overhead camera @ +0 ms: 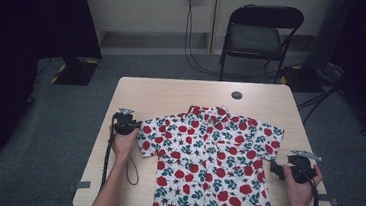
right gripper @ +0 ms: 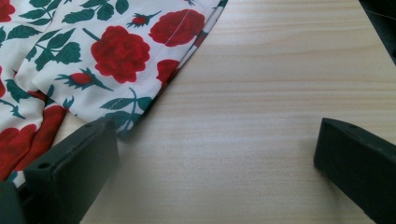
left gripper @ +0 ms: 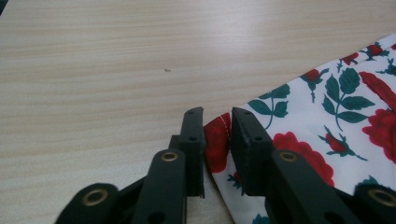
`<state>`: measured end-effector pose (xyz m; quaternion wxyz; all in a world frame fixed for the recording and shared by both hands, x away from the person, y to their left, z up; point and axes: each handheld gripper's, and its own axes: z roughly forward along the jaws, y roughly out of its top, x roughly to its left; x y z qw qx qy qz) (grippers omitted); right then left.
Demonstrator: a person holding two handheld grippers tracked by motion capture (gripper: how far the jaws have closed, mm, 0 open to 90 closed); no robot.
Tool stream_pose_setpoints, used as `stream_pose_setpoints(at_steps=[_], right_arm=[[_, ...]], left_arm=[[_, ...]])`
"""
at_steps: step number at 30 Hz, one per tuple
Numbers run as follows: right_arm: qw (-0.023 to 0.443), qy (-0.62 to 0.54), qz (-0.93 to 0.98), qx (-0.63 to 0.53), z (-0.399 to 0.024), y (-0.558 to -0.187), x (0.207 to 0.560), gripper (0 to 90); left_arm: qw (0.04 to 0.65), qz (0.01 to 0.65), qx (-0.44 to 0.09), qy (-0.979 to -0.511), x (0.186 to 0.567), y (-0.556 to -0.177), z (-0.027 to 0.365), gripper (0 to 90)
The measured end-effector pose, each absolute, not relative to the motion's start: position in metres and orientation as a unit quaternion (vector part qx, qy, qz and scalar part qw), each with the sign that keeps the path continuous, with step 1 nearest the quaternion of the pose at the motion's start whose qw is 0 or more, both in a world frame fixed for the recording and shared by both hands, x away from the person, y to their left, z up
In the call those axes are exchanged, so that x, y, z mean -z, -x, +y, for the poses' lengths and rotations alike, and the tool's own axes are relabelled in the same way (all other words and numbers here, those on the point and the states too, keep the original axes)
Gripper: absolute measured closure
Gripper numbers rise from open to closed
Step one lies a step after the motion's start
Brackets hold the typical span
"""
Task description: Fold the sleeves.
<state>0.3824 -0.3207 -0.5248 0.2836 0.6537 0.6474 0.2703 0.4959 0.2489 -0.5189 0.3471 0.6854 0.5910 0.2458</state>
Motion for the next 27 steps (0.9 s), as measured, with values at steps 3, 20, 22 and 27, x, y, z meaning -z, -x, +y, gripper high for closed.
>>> stream_pose_setpoints(at_steps=[3,20,22,27], right_arm=[[0.284,-0.654,0.647,-0.27,-0.3207,-0.3824,0.5248,0.0],[0.284,-0.654,0.647,-0.27,-0.3207,-0.3824,0.5248,0.0],[0.284,-0.654,0.647,-0.27,-0.3207,-0.3825,0.5248,0.0],[0.284,-0.654,0.647,-0.27,-0.3207,-0.3825,0.5248,0.0]], left_arm=[[0.353,0.594,-0.237,-0.683,0.5188,-0.4962,0.2495,82.5],[0.368,0.596,-0.24,-0.672,0.5196,-0.4934,0.2454,86.6],[0.371,0.595,-0.235,-0.674,0.5195,-0.4931,0.2446,86.9],[0.376,0.593,-0.232,-0.674,0.518,-0.4918,0.242,87.4]])
